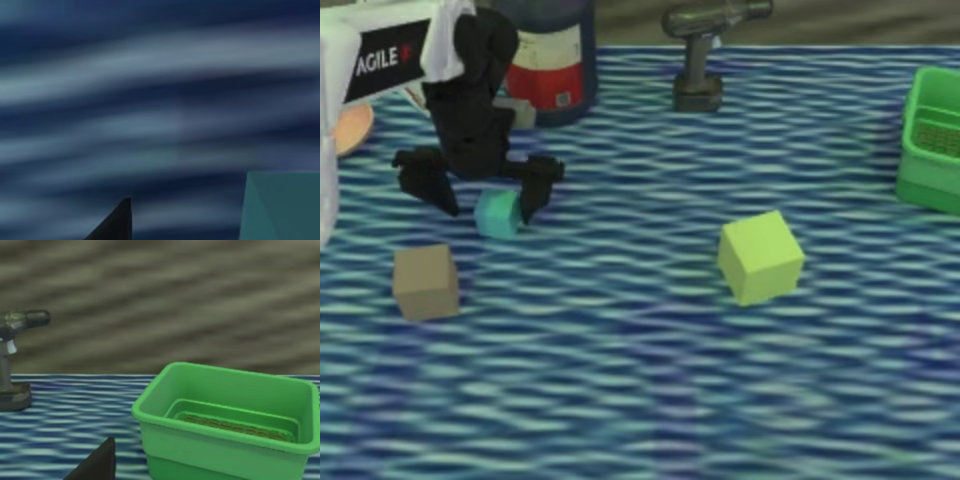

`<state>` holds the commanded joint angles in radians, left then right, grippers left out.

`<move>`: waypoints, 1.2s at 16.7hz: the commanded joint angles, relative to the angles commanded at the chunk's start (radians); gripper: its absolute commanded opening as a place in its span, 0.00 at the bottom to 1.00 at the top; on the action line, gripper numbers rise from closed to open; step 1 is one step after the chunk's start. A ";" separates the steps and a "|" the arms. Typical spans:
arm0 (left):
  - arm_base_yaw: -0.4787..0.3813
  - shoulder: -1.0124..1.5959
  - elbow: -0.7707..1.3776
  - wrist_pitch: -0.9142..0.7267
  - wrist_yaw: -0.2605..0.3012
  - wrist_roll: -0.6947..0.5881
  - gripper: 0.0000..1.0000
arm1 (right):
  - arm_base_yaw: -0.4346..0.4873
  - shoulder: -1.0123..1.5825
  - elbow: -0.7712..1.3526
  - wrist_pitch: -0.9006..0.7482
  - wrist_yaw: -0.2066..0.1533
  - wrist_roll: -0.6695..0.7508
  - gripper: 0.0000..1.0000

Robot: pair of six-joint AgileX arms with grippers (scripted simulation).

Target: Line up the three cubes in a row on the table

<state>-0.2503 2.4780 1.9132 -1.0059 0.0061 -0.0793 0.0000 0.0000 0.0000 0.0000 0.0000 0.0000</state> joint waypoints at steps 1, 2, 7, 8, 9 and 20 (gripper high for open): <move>0.000 0.000 0.000 0.000 0.000 0.000 0.47 | 0.000 0.000 0.000 0.000 0.000 0.000 1.00; 0.000 0.000 0.000 0.000 0.000 0.000 0.40 | 0.000 0.000 0.000 0.000 0.000 0.000 1.00; 0.000 0.000 0.000 0.000 0.000 0.000 0.02 | 0.000 0.000 0.000 0.000 0.000 0.000 1.00; 0.000 0.000 0.000 0.000 0.000 0.000 0.00 | 0.000 0.000 0.000 0.000 0.000 0.000 1.00; 0.000 0.000 0.000 0.000 0.000 0.000 0.00 | 0.000 0.000 0.000 0.000 0.000 0.000 1.00; 0.008 -0.048 0.072 -0.084 -0.003 0.002 0.00 | 0.000 0.000 0.000 0.000 0.000 0.000 1.00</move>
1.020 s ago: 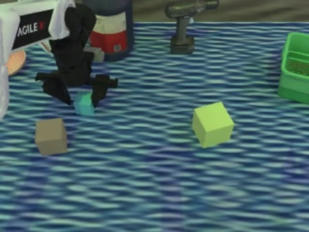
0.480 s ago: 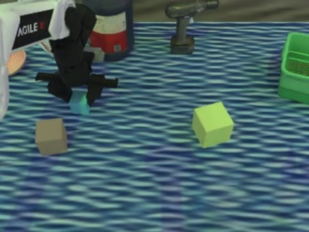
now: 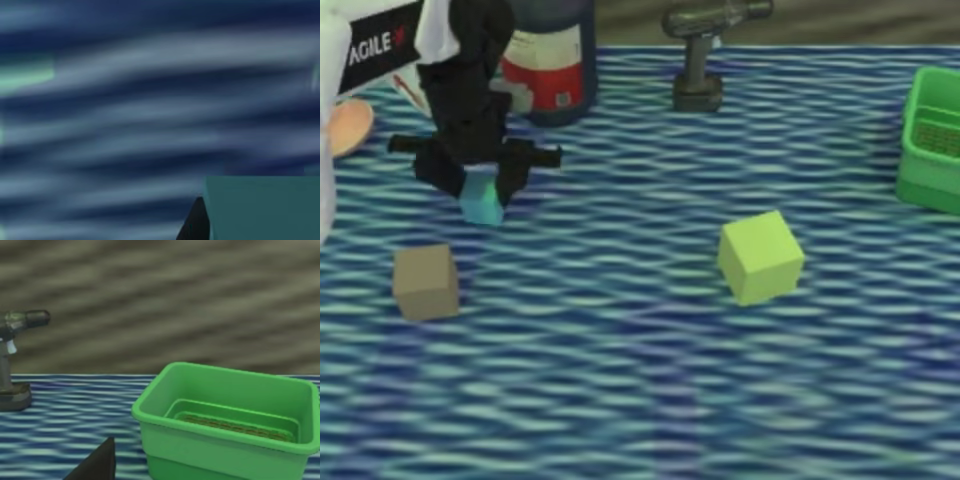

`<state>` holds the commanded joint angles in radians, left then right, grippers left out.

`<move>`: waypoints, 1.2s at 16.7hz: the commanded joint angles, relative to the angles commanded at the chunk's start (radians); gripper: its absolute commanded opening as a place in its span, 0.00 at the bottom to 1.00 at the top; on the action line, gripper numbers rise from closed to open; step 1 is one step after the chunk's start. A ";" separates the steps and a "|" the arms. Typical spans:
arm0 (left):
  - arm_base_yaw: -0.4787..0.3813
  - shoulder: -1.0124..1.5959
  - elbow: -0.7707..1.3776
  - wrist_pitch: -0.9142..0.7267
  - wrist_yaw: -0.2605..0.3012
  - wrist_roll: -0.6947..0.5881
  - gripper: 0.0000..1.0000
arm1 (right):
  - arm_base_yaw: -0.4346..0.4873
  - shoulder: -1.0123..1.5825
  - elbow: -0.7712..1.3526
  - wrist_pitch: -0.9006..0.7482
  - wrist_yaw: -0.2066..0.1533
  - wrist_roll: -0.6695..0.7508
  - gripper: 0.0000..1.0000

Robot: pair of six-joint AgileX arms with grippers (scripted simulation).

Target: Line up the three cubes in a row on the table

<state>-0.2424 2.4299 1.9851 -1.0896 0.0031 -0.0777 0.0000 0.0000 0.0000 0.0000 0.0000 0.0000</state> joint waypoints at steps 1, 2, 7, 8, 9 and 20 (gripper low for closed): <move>0.003 -0.008 0.028 -0.043 0.000 -0.001 0.00 | 0.000 0.000 0.000 0.000 0.000 0.000 1.00; 0.006 -0.017 0.056 -0.086 0.000 -0.001 0.00 | 0.000 0.000 0.000 0.000 0.000 0.000 1.00; 0.013 -0.041 0.117 -0.161 -0.001 -0.001 0.00 | 0.000 0.000 0.000 0.000 0.000 0.000 1.00; 0.013 -0.041 0.117 -0.161 -0.001 -0.001 0.00 | 0.000 0.000 0.000 0.000 0.000 0.000 1.00; 0.008 -0.038 0.115 -0.159 -0.001 0.000 0.00 | 0.000 0.000 0.000 0.000 0.000 0.000 1.00; -0.428 0.016 0.232 -0.258 -0.015 -0.545 0.00 | 0.000 0.000 0.000 0.000 0.000 0.000 1.00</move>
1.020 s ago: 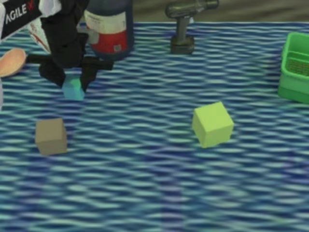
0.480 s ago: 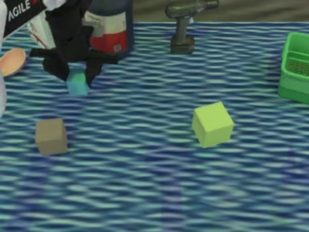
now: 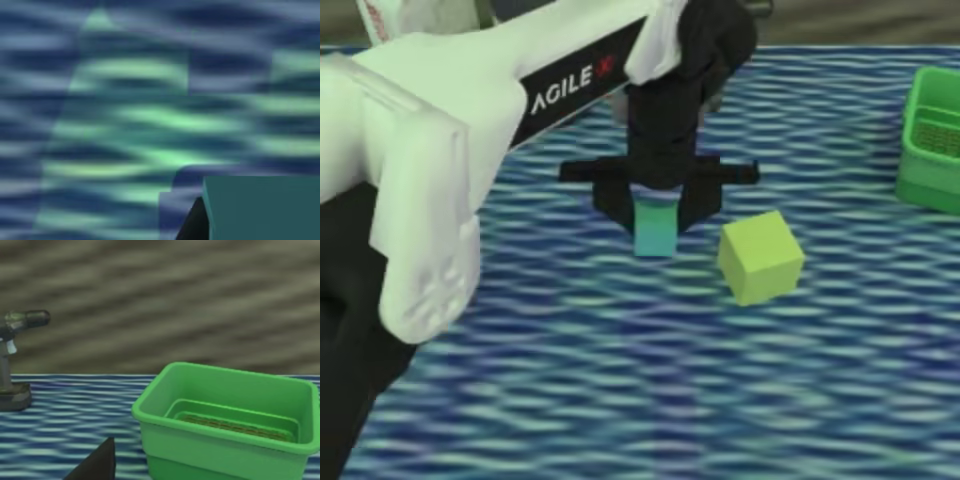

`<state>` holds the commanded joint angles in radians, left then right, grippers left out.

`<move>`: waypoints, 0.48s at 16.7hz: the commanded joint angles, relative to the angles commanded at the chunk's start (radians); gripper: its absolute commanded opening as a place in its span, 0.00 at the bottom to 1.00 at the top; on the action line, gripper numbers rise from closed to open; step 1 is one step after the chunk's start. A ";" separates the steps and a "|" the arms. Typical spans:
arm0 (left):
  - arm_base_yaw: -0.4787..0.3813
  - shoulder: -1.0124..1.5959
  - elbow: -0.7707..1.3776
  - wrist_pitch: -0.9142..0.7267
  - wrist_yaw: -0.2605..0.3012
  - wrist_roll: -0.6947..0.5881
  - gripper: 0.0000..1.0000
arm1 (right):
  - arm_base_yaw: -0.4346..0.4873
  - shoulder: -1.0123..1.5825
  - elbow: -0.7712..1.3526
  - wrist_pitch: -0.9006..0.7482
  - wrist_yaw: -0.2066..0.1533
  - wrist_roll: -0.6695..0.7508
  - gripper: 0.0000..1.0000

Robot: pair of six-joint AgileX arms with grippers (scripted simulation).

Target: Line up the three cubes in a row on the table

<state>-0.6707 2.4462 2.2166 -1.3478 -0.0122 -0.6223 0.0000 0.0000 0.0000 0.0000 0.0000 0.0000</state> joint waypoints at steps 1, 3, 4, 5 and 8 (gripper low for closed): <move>-0.057 0.003 0.011 -0.011 -0.002 -0.075 0.00 | 0.000 0.000 0.000 0.000 0.000 0.000 1.00; -0.158 0.002 0.030 -0.026 -0.006 -0.193 0.00 | 0.000 0.000 0.000 0.000 0.000 0.000 1.00; -0.200 -0.001 0.037 -0.031 -0.008 -0.237 0.00 | 0.000 0.000 0.000 0.000 0.000 0.000 1.00; -0.232 -0.005 0.042 -0.034 -0.010 -0.269 0.00 | 0.000 0.000 0.000 0.000 0.000 0.000 1.00; -0.266 -0.011 0.046 -0.035 -0.012 -0.304 0.00 | 0.000 0.000 0.000 0.000 0.000 0.000 1.00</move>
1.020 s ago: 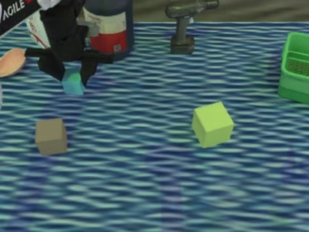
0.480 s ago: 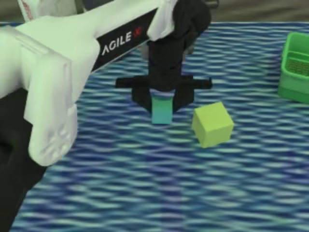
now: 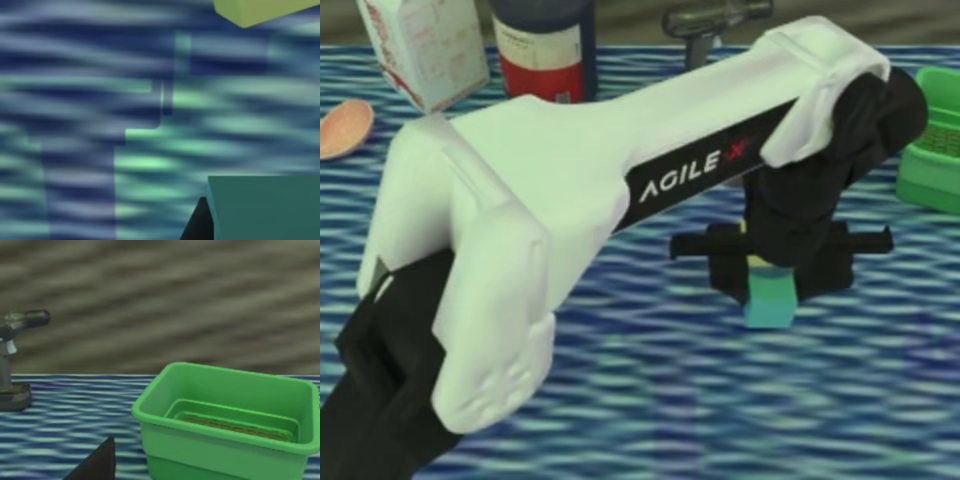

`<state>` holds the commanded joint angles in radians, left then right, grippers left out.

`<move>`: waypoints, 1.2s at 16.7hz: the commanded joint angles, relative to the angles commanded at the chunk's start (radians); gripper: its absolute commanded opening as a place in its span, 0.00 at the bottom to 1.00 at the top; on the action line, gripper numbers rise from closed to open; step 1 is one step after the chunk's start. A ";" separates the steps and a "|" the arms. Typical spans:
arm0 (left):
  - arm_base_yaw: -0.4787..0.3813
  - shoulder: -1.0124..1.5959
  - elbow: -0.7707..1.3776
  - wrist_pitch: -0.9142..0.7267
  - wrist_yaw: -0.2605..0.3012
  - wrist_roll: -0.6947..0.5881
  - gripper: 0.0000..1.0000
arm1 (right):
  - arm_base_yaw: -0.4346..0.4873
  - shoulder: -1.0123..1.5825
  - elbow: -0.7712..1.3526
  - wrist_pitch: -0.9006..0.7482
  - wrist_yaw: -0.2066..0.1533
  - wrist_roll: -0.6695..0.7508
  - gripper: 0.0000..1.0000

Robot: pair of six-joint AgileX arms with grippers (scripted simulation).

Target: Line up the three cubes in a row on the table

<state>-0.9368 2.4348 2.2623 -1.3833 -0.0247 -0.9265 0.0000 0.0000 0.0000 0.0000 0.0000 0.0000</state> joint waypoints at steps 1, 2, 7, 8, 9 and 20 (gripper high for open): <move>0.000 0.000 0.000 0.000 0.000 0.000 0.00 | 0.000 0.000 0.000 0.000 0.000 0.000 1.00; 0.000 0.000 0.000 0.000 0.000 0.000 0.00 | 0.000 0.000 0.000 0.000 0.000 0.000 1.00; 0.003 0.004 -0.075 0.076 0.001 0.004 0.00 | 0.000 0.000 0.000 0.000 0.000 0.000 1.00; 0.004 0.005 -0.114 0.121 0.001 0.003 0.00 | 0.000 0.000 0.000 0.000 0.000 0.000 1.00; 0.003 0.008 -0.154 0.168 0.001 0.003 0.00 | 0.000 0.000 0.000 0.000 0.000 0.000 1.00; 0.001 0.018 -0.246 0.264 0.000 0.001 0.30 | 0.000 0.000 0.000 0.000 0.000 0.000 1.00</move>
<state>-0.9360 2.4525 2.0165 -1.1197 -0.0245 -0.9255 0.0000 0.0000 0.0000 0.0000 0.0000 0.0000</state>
